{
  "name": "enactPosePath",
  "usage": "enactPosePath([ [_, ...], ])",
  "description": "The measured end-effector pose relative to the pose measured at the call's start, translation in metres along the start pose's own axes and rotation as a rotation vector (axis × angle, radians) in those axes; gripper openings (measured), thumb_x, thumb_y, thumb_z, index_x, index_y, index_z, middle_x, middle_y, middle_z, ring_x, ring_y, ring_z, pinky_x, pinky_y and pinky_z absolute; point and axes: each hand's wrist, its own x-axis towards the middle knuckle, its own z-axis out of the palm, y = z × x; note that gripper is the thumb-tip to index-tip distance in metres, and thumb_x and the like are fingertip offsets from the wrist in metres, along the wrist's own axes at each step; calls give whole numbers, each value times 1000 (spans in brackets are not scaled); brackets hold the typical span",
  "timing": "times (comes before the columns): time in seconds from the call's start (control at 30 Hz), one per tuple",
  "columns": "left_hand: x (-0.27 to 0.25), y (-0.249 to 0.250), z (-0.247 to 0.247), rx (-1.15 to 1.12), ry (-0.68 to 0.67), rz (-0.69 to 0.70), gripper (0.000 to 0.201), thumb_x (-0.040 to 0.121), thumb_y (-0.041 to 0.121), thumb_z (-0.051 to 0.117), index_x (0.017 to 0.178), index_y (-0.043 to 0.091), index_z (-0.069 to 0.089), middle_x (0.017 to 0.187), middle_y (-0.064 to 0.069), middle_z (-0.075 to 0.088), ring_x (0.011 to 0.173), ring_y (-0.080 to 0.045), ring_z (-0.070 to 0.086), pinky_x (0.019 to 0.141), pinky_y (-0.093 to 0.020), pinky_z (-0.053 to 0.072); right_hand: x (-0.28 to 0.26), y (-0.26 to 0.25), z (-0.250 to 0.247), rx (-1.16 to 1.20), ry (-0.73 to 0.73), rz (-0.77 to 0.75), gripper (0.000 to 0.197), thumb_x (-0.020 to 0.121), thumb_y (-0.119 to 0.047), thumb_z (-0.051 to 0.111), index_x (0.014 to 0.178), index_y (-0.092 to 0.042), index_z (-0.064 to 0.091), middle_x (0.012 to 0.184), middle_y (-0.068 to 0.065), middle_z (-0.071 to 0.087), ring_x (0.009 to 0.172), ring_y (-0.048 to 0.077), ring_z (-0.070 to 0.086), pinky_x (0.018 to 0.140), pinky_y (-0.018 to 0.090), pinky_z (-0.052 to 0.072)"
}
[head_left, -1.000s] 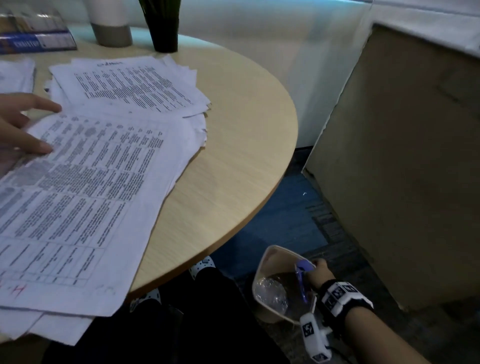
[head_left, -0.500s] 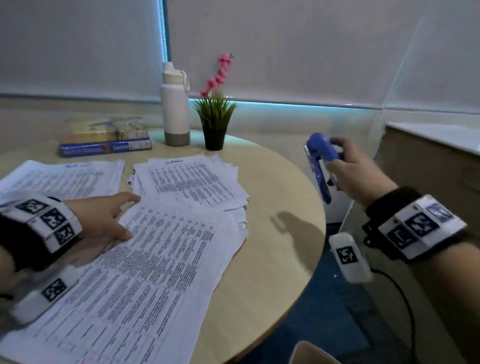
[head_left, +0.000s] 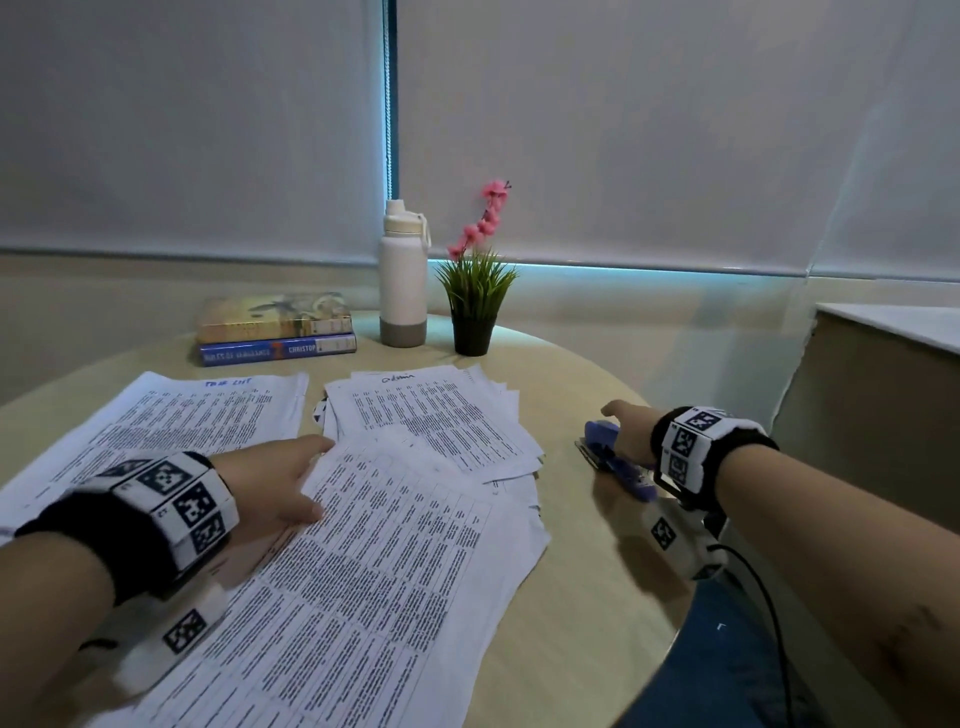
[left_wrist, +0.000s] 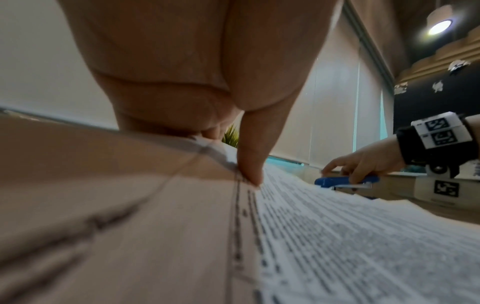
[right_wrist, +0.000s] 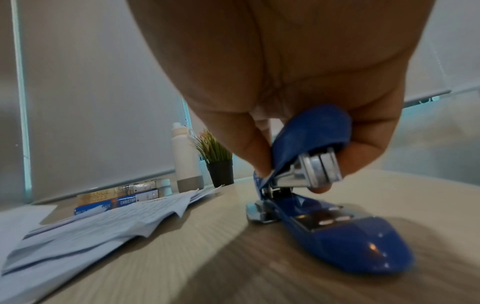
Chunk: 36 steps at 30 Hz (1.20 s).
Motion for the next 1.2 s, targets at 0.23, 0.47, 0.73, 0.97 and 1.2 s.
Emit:
enactPosePath([
  [0.23,-34,37,-31,12,213,234,67,94,19,55,146,42,20,136,6,51,118,-17,53,93,-27,43,-67,-54,-45,276,292,-408,53,86,-37,63,134,-20,47,134,0,52,123,16,49,96,25,36],
  [0.47,-66,104,-75,279,547,499,37,90,29,60,123,29,43,109,2,64,96,-21,61,78,-34,49,-146,-142,-79,-154,322,-715,42,70,-41,76,104,-20,61,95,-4,63,84,14,57,77,28,48],
  [0.73,-81,62,-69,155,1142,431,69,73,41,71,132,31,37,143,-6,40,137,-31,32,111,-62,19,-134,-90,-66,398,269,-687,11,83,-12,67,83,-21,62,61,-15,63,57,0,57,53,10,40],
  [0.97,-66,43,-66,-1004,847,234,95,74,26,78,148,23,19,149,-8,37,126,-24,47,110,-47,35,-131,-57,6,1551,166,-594,37,64,-14,71,99,-6,66,92,12,74,77,23,69,66,30,56],
  [1.2,-75,67,-66,-1383,620,443,24,94,5,52,117,0,59,102,-16,72,79,-22,73,63,-30,59,-142,-64,2,1494,162,-670,36,70,-8,72,104,1,65,86,5,75,75,17,72,60,22,56],
])
